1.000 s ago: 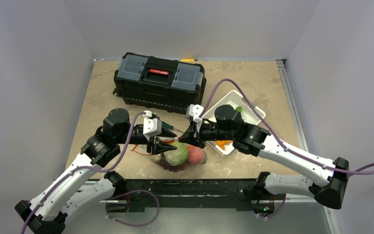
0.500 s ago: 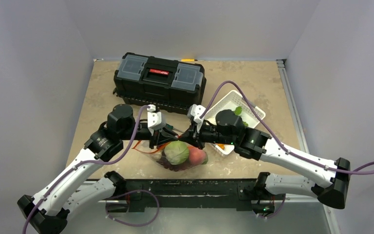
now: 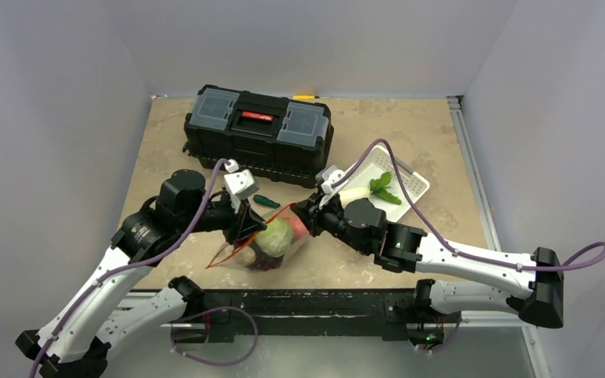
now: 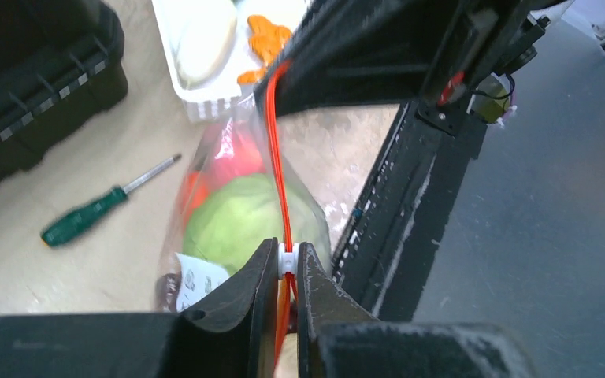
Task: Place the food in the zip-top bag and seal the zipper
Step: Zip the zipper food storage bag at the center of the board.
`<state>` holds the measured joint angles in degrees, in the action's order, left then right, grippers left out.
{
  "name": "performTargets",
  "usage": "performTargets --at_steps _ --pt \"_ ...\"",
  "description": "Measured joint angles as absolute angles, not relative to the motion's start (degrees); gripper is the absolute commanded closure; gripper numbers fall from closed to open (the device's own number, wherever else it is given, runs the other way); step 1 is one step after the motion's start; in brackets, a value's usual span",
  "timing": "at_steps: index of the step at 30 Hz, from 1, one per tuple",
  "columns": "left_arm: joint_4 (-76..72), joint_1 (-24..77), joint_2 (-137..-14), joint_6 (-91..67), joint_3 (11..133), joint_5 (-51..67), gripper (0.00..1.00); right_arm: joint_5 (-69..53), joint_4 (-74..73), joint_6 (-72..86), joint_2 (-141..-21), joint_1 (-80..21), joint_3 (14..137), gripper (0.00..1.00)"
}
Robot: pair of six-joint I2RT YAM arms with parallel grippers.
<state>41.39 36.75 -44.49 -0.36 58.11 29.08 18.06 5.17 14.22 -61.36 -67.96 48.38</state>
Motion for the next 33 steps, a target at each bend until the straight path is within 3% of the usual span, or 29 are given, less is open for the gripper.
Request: performTargets --at_steps 9,24,30,33 --pt "56.51 36.75 -40.62 -9.30 59.70 24.01 1.00 27.55 5.69 15.62 -60.58 -67.35 45.25 1.00" --pt "69.04 36.77 -30.39 -18.65 59.51 14.76 1.00 27.24 7.79 16.78 -59.81 -63.79 42.61 1.00" --pt "71.57 36.77 -27.64 -21.54 59.44 10.31 0.70 21.23 9.15 13.69 -59.96 -63.72 42.61 1.00" --pt "72.90 36.77 -27.24 -22.13 59.44 8.80 0.60 19.57 10.48 11.66 -60.53 -64.05 42.61 1.00"
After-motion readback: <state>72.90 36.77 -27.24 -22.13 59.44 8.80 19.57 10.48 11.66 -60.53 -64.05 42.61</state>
